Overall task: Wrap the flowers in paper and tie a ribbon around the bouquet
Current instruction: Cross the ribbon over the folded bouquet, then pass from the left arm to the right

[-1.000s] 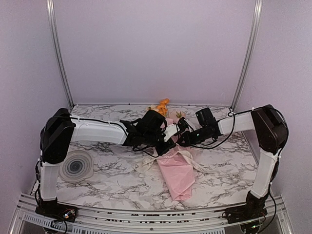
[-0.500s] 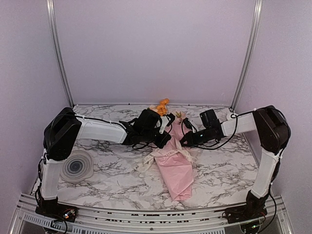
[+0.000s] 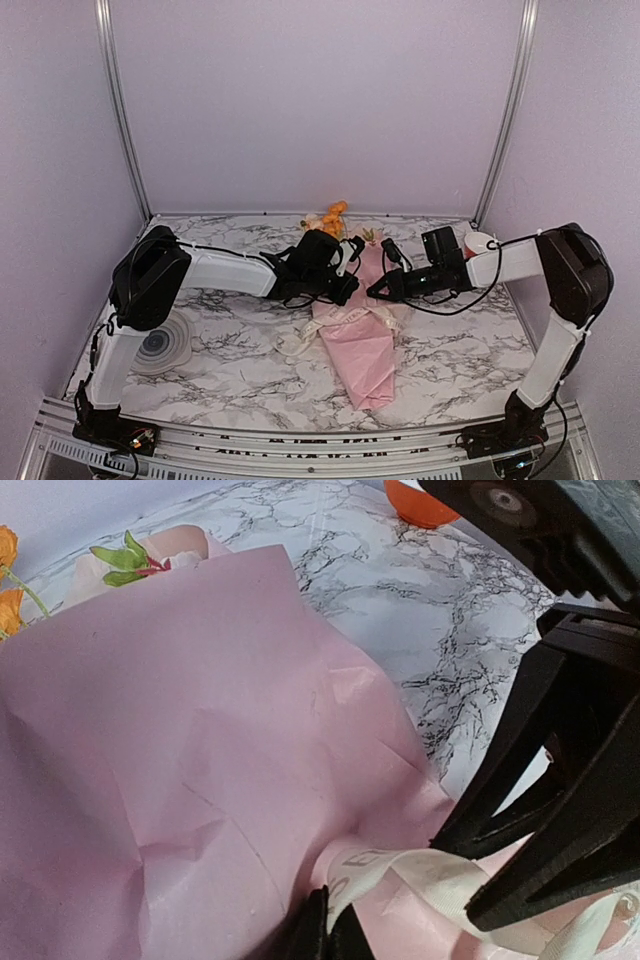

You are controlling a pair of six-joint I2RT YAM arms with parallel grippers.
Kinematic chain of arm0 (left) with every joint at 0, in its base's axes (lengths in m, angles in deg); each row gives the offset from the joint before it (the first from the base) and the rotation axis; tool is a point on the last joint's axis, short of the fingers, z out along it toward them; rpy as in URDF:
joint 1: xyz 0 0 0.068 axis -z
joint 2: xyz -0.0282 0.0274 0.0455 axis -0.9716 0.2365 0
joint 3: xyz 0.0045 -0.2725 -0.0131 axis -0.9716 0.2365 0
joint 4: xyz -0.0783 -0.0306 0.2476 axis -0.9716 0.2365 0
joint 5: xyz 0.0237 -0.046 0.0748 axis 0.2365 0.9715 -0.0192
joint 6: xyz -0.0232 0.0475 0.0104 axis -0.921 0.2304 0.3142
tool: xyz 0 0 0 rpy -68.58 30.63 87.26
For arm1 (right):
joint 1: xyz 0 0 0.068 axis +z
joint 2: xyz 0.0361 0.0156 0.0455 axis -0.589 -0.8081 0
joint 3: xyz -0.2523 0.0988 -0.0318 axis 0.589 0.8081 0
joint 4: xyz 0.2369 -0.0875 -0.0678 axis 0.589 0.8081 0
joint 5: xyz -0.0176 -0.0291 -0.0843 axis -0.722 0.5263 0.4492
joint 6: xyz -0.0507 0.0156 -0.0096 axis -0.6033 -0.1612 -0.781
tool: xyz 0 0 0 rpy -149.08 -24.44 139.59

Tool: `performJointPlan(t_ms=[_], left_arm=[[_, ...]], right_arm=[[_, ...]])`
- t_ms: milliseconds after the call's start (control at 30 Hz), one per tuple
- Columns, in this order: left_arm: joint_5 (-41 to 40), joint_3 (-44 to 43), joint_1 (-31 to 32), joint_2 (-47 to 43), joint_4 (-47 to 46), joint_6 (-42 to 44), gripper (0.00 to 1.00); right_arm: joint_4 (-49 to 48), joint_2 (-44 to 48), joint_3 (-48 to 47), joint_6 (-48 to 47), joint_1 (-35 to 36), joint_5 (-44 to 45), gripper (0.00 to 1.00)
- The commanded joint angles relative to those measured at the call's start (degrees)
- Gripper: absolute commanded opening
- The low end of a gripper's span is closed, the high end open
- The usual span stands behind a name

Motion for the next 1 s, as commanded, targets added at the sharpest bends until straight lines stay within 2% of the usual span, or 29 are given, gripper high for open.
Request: performJointPlan(t_ms=[0, 100, 167, 233, 433, 600, 667, 733, 867, 967], left_arm=[[-0.13, -0.53, -0.24, 2.26, 3.64, -0.60, 0.00], [-0.11, -0.53, -0.24, 2.39, 3.53, -0.43, 0.00], [0.15, -0.45, -0.24, 2.39, 3.46, -0.36, 0.00], [0.55, -0.29, -0.24, 2.28, 3.35, -0.23, 0.00], [0.86, -0.18, -0.24, 2.01, 3.33, 0.21, 0.00], [1.60, -0.12, -0.24, 2.11, 3.22, 0.47, 0.00], [1.50, -0.16, -0.24, 2.22, 3.22, 0.55, 0.00], [1.33, -0.05, -0.24, 2.14, 3.26, 0.67, 0.00], [0.69, 1.09, -0.24, -0.68, 3.28, 2.34, 0.18], [0.85, -0.38, 0.13, -3.96, 6.55, 7.01, 0.37]], right_arm=[[-3.43, 2.29, 1.29, 0.36, -0.26, -3.02, 0.34], [-4.35, 2.43, 1.81, 0.45, -0.23, -3.94, 0.41], [-4.93, 1.87, 1.78, 0.88, -0.07, -3.89, 0.43], [-5.25, 0.26, 1.31, 1.16, 0.10, -3.24, 0.40], [-7.22, -5.18, -2.43, 3.34, 0.22, -3.86, 0.25], [-6.05, -4.93, -2.81, 2.85, 0.31, -0.19, 0.30], [-5.67, -5.28, -2.67, 2.68, 0.33, 0.81, 0.20], [-5.28, -5.66, -2.75, 2.76, 0.31, 1.31, 0.00], [-3.56, -5.17, -2.44, 3.48, -0.31, 6.76, 0.00], [-1.25, -6.50, -3.65, 3.08, -0.49, 9.34, 0.00]])
